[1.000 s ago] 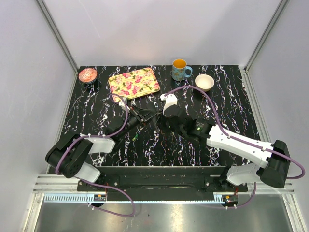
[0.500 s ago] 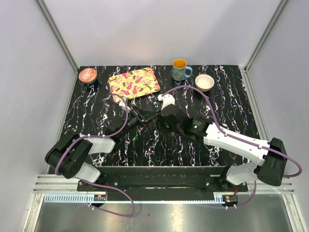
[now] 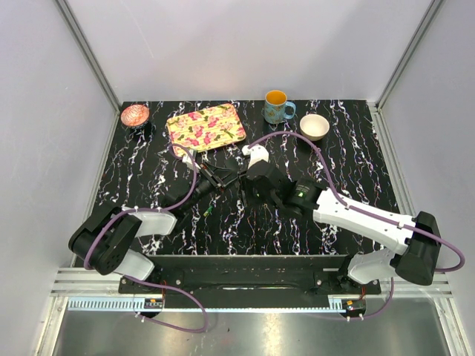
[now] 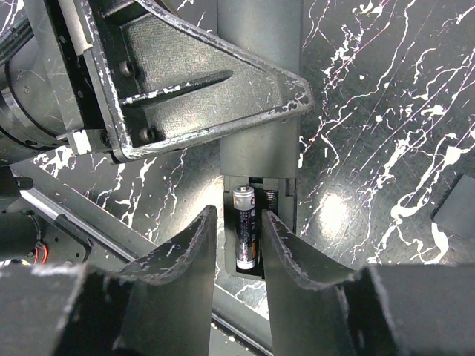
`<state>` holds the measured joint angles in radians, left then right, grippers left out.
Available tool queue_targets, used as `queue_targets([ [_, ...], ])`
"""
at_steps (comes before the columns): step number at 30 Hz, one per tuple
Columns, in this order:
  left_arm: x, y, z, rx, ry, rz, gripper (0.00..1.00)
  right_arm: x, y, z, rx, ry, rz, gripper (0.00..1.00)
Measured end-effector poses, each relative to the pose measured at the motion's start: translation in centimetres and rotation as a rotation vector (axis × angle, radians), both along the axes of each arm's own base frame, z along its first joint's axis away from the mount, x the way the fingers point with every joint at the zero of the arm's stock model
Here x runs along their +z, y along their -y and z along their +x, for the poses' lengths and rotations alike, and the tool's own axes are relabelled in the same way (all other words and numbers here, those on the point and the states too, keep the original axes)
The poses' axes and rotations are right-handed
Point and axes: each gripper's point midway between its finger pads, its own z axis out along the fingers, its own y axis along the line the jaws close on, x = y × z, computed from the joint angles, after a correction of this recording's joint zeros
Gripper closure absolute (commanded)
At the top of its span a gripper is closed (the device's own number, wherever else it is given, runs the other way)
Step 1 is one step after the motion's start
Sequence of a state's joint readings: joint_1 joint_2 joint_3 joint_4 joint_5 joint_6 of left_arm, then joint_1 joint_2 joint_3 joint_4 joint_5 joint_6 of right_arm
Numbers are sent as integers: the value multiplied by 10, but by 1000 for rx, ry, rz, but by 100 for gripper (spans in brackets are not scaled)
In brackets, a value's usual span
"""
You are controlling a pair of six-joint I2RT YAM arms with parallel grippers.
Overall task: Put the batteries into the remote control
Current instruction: Load the battery into the remote control.
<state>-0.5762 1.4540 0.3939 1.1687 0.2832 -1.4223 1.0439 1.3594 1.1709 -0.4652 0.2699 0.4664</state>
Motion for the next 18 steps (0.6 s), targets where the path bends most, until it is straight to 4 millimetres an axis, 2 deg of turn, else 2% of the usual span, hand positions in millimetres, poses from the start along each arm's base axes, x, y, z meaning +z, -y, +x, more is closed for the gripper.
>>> queue_targets([
  [7, 5, 0, 0, 0, 11, -15, 100, 8, 1, 0, -7, 3, -3, 54],
  [18, 15, 0, -2, -5, 36, -47, 100, 37, 1, 12, -46, 64, 16, 51],
])
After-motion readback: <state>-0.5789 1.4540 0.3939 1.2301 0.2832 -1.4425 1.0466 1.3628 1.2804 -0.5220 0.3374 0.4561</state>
